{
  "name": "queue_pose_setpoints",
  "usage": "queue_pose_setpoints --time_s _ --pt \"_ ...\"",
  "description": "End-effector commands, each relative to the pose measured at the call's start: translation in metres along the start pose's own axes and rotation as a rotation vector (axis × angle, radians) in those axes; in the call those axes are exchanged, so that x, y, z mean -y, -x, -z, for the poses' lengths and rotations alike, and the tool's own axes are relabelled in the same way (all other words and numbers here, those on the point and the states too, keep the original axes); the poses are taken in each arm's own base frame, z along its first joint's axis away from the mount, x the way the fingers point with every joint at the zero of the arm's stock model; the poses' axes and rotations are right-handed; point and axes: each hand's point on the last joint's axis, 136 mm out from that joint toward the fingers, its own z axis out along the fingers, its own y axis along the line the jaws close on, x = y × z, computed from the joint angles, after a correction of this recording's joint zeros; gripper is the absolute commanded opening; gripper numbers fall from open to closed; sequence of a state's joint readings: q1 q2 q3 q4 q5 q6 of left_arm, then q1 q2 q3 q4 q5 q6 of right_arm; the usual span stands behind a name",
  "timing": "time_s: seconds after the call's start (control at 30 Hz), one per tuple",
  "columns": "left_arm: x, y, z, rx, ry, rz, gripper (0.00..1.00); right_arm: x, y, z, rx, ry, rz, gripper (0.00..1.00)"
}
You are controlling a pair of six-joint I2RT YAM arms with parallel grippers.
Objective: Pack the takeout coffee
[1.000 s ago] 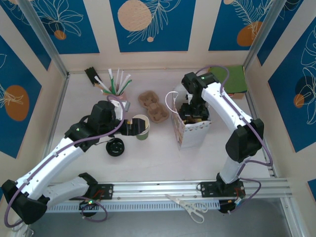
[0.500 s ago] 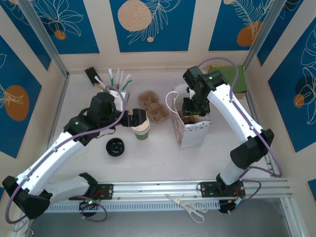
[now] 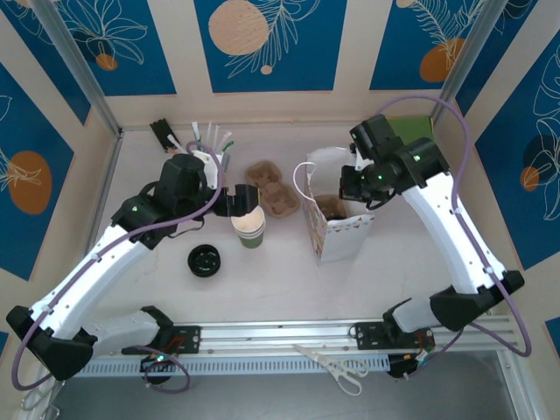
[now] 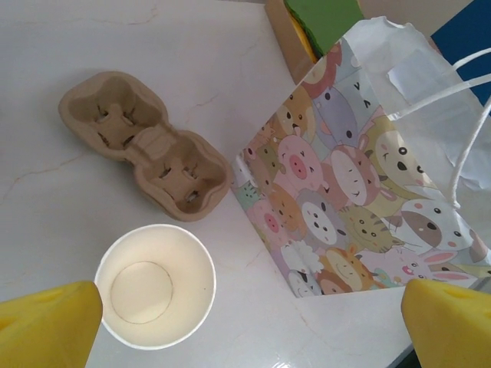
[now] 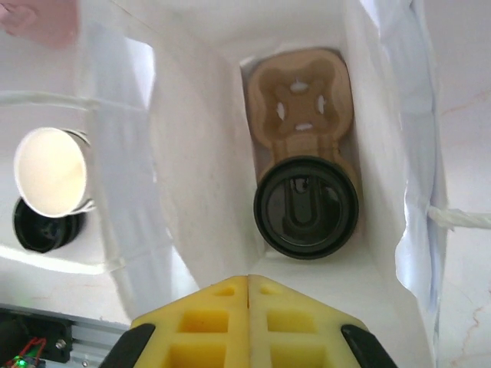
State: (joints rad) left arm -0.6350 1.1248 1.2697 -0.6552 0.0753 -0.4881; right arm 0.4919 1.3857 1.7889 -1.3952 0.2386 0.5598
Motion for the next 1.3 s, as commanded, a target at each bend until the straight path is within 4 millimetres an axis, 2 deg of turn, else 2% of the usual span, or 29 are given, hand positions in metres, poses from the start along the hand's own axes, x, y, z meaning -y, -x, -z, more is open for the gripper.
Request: queue_pose_setpoints --time_s 0.0,0.33,0.53,0.73,0.83,0.93,1.13,1.27 --pt "-0.008 0.008 0.003 0.01 0.051 -0.013 1.0 -0.008 0.002 0.012 0.071 0.083 -0.024 0.0" --pt "-0.024 0.026 -0.011 0.014 0.188 -0.011 0.99 -0.009 0.004 0.034 0.157 0.244 -0.008 0.0" --pt "-0.04 0.049 -0.016 0.023 0.318 -0.077 0.96 -0.018 0.009 0.046 0.185 0.371 0.019 0.0" --pt "-0.065 0.074 -0.029 0.002 0.399 -0.067 0.94 -0.033 0.012 0.064 0.223 0.472 0.058 0.02" --pt "-0.083 0.084 -0.035 -0.014 0.439 -0.057 0.93 -0.037 0.014 0.067 0.235 0.495 0.074 0.03" --pt "-0.101 0.091 -0.041 -0.022 0.459 -0.047 0.92 -0.038 0.016 0.066 0.245 0.496 0.076 0.12" --pt "-0.131 0.104 -0.052 -0.041 0.488 -0.056 0.83 -0.038 0.025 0.067 0.265 0.523 0.033 0.49" --pt "-0.139 0.112 -0.062 -0.052 0.485 -0.089 0.78 -0.038 0.031 0.071 0.274 0.555 0.011 0.61"
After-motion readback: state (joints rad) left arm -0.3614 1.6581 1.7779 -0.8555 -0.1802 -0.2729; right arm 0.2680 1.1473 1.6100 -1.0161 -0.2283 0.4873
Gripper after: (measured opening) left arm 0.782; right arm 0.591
